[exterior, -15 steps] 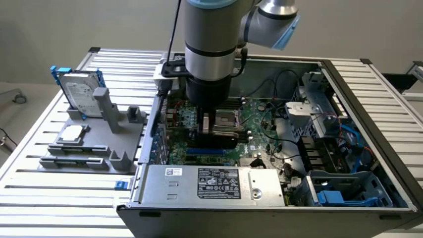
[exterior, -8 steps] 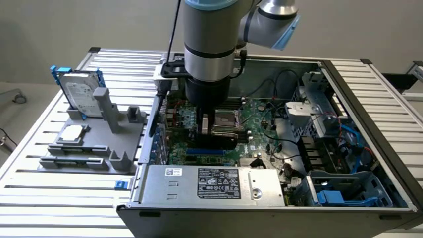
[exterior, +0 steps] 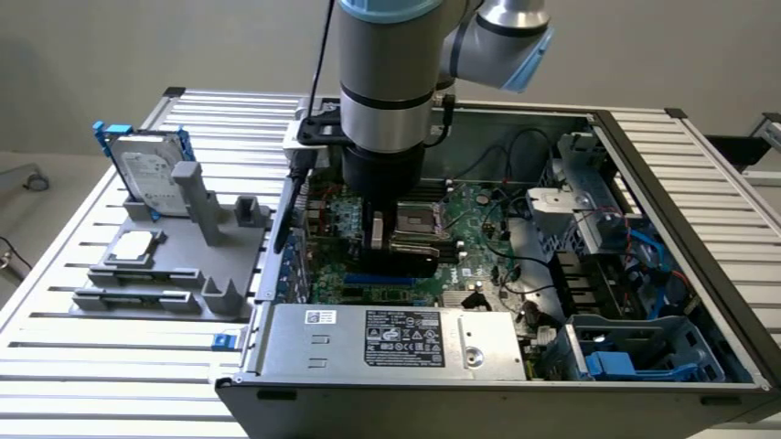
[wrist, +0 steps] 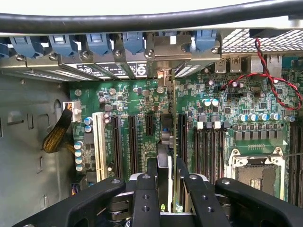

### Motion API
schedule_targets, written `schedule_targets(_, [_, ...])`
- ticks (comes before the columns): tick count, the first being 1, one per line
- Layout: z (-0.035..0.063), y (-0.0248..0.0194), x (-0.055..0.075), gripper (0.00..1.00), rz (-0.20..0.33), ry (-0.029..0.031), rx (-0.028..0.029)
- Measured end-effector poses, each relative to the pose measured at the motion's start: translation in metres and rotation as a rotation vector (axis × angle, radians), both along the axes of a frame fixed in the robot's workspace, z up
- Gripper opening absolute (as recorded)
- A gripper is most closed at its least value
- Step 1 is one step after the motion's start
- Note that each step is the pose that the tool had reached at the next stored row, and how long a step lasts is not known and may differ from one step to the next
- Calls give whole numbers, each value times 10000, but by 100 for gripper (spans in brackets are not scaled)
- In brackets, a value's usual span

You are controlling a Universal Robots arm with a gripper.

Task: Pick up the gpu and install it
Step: 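Insert the gpu into the slot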

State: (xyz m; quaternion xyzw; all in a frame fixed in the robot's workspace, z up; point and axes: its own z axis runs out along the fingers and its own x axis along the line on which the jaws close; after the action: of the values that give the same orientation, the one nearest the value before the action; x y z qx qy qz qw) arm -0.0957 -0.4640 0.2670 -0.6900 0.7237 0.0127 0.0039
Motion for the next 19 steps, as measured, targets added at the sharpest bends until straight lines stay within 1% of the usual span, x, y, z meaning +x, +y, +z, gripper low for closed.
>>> schedule_targets(12, [-39, 0, -6, 26, -96, 1, -2])
schedule_targets(19, [-47, 0, -6, 26, -97, 1, -1])
